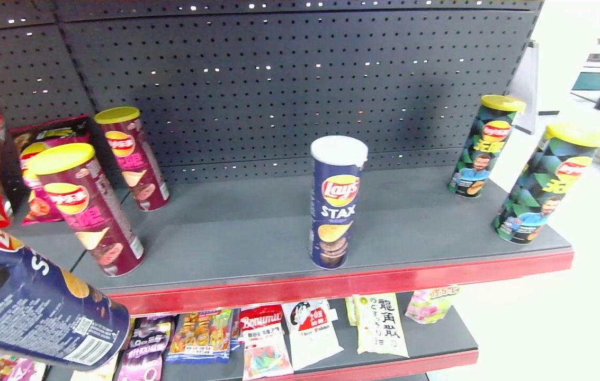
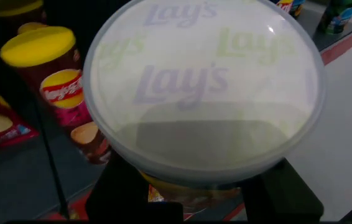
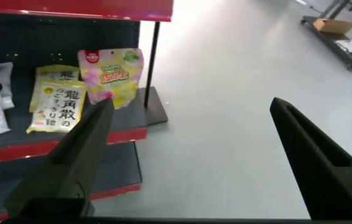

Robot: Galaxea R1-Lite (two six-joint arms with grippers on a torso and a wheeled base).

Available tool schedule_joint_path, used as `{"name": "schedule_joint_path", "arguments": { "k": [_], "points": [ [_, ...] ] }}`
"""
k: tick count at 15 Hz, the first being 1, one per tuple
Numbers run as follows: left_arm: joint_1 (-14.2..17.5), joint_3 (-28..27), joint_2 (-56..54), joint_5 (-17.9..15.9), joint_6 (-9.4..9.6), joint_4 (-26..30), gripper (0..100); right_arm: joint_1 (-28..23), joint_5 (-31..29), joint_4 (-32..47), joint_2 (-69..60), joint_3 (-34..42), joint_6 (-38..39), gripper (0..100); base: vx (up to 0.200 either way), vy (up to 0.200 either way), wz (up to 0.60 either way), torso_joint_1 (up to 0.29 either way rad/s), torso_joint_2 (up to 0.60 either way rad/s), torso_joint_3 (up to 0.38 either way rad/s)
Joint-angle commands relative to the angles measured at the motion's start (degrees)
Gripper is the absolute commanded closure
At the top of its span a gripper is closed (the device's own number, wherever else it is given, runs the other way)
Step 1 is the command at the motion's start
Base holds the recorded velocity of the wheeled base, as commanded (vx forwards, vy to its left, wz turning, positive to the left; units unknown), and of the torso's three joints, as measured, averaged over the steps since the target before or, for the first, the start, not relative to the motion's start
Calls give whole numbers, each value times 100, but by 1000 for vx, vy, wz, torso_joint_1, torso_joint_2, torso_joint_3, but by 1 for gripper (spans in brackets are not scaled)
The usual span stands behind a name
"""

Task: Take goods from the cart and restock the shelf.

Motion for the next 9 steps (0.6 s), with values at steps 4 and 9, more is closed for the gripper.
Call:
{"name": "schedule_joint_path", "arguments": {
  "k": [4,9],
  "points": [
    [1,-11,14,19,0,-12,100,17,52,1,7,-3,7,0,0,0,0,0,0,0],
    [1,-11,365,19,26,-293,100,1151,1361,-60,7,68,1070,0,0,0,0,0,0,0]
  ]
}}
